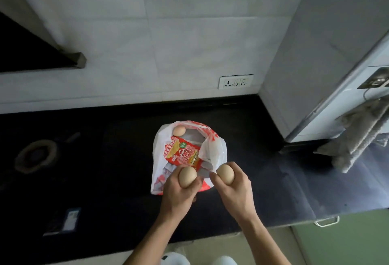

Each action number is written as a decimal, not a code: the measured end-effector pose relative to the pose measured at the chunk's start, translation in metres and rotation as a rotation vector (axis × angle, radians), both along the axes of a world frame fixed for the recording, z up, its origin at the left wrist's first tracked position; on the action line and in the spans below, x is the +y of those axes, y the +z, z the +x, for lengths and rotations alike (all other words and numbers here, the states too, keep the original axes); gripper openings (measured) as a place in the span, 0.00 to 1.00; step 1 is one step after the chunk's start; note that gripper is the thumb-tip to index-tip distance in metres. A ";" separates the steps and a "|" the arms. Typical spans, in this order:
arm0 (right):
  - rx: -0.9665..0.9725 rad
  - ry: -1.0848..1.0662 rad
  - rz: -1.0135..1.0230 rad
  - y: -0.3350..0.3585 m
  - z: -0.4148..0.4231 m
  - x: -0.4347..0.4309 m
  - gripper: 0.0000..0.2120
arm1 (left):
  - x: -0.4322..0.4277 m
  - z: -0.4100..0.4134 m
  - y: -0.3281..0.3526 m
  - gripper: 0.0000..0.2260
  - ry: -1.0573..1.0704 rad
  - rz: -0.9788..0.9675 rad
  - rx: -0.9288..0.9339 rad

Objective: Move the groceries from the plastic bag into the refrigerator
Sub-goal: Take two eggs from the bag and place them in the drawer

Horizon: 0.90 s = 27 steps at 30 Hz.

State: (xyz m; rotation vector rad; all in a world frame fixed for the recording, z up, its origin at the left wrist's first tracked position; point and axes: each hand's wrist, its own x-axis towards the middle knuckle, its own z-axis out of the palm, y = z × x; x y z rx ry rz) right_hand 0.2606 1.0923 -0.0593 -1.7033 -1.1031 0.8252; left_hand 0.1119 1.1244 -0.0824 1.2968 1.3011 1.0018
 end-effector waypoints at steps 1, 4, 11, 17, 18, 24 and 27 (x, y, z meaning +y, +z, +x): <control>0.002 0.023 0.013 0.002 -0.004 0.003 0.09 | 0.000 -0.003 0.004 0.08 0.006 0.004 -0.003; 0.011 0.095 0.036 0.007 -0.015 0.009 0.08 | -0.004 -0.011 0.017 0.09 0.035 0.015 -0.028; 0.034 0.294 0.075 0.014 -0.033 0.014 0.08 | -0.032 -0.034 0.028 0.06 0.239 0.011 -0.032; 0.029 0.432 0.102 0.010 -0.055 -0.010 0.13 | -0.081 -0.049 0.024 0.09 0.415 0.016 0.032; 0.030 0.461 0.105 0.007 -0.060 -0.017 0.12 | -0.091 -0.051 0.023 0.10 0.452 0.010 0.038; -0.013 0.658 0.044 -0.005 -0.086 -0.057 0.12 | -0.163 -0.063 0.019 0.11 0.695 -0.034 0.079; -0.016 0.776 0.016 -0.005 -0.107 -0.078 0.10 | -0.206 -0.073 0.020 0.08 0.793 -0.039 0.137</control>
